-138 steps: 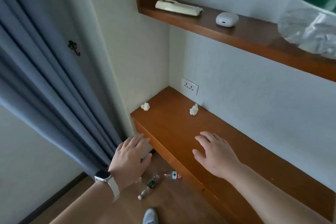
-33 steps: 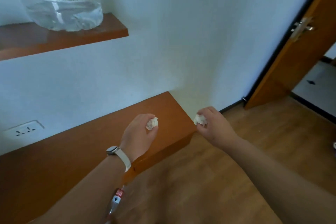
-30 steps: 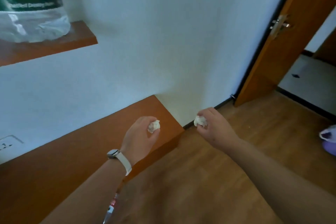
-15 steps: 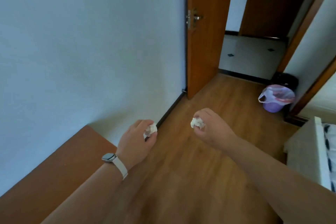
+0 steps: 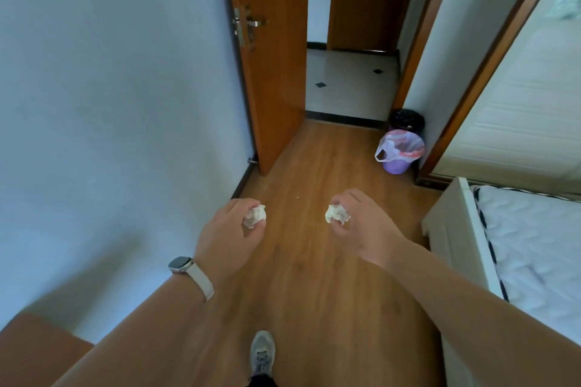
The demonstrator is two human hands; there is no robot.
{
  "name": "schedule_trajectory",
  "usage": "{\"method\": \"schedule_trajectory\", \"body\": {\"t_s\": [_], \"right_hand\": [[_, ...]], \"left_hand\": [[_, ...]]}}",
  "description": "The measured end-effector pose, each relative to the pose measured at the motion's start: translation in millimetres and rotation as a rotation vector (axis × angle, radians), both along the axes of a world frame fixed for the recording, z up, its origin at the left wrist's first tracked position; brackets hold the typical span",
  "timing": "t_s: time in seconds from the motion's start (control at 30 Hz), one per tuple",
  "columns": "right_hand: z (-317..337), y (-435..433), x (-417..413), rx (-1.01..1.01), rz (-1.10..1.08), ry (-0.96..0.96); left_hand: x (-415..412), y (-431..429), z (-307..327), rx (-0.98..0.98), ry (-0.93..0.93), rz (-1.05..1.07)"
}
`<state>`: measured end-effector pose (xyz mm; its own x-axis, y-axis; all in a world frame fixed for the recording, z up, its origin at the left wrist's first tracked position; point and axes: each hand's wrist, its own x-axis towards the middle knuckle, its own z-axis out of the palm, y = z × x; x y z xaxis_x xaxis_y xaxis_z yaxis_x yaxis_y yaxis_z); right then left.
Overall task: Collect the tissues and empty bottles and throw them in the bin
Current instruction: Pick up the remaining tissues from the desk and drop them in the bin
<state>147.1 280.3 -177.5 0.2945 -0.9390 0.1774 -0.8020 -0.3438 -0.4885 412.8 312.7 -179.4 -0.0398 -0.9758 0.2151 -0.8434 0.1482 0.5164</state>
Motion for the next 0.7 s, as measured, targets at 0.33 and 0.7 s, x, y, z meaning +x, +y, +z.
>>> {"method": "schedule_trajectory", "body": {"t_s": [0.33, 0.7], "right_hand": [[19, -128, 47, 0.042, -0.203, 0.039], [21, -212, 38, 0.062, -0.365, 0.076]], "left_hand": [[52, -180, -4, -0.007, 0.091, -0.172], [47, -301, -19, 0.000, 0.128, -0.344]]}}
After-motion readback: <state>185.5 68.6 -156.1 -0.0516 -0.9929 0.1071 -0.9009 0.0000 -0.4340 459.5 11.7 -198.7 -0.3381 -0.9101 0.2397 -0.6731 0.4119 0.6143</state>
